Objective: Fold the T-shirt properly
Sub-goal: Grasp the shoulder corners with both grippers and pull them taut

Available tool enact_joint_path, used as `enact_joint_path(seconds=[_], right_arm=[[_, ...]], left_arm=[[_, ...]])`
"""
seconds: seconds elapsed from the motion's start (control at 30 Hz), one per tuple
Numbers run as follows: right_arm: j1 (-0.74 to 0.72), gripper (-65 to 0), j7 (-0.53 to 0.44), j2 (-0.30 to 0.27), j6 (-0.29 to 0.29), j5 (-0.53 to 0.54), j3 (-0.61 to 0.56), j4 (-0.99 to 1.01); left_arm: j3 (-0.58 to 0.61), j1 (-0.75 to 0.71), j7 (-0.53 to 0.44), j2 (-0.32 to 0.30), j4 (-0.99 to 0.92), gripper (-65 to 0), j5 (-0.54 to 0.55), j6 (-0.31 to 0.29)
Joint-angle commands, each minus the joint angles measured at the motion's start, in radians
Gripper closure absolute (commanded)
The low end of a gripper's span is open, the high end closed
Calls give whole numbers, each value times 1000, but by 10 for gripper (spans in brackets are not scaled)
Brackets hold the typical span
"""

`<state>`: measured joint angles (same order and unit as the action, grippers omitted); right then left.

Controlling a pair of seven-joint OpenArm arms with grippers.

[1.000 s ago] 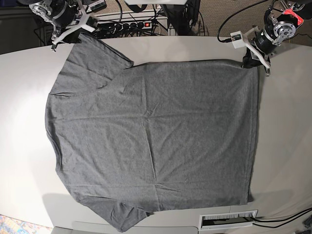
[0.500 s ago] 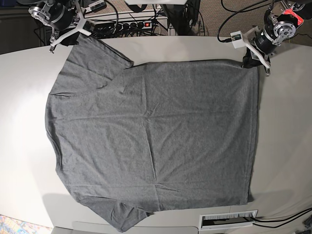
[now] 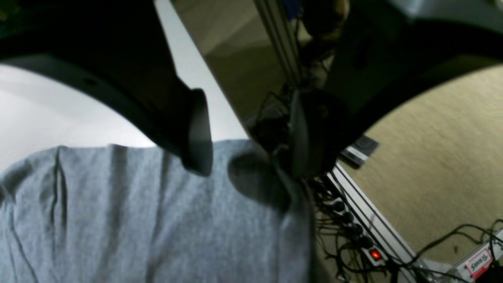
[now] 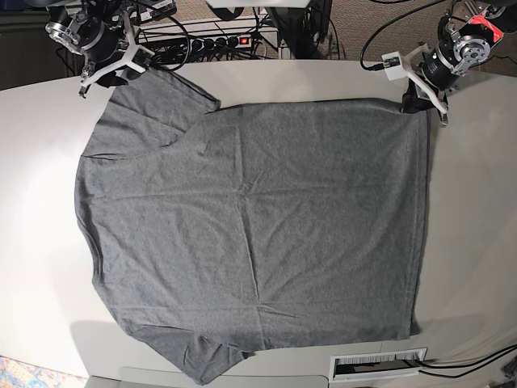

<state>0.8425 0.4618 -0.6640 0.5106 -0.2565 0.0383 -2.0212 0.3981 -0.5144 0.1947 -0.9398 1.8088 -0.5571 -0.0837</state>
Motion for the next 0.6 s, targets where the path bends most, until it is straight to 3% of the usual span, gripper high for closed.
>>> enact_joint_path(seconds=[0.0, 0.07, 0.23, 0.4, 0.57], right_arm=[[5, -323, -14, -11, -7, 3, 6, -12], [5, -287, -14, -11, -7, 3, 6, -12], [5, 0, 53, -11, -7, 88, 6, -15], [9, 0, 219, -12, -7, 209, 6, -48], [40, 0, 335, -12, -6, 248, 7, -103]], left_arm=[[14, -17, 15, -8, -12, 0, 33, -89], [14, -17, 15, -8, -12, 0, 33, -89], [14, -18, 17, -8, -12, 0, 33, -89], [14, -24, 34, -8, -12, 0, 34, -89], [14, -77, 35, -11, -12, 0, 17, -89]])
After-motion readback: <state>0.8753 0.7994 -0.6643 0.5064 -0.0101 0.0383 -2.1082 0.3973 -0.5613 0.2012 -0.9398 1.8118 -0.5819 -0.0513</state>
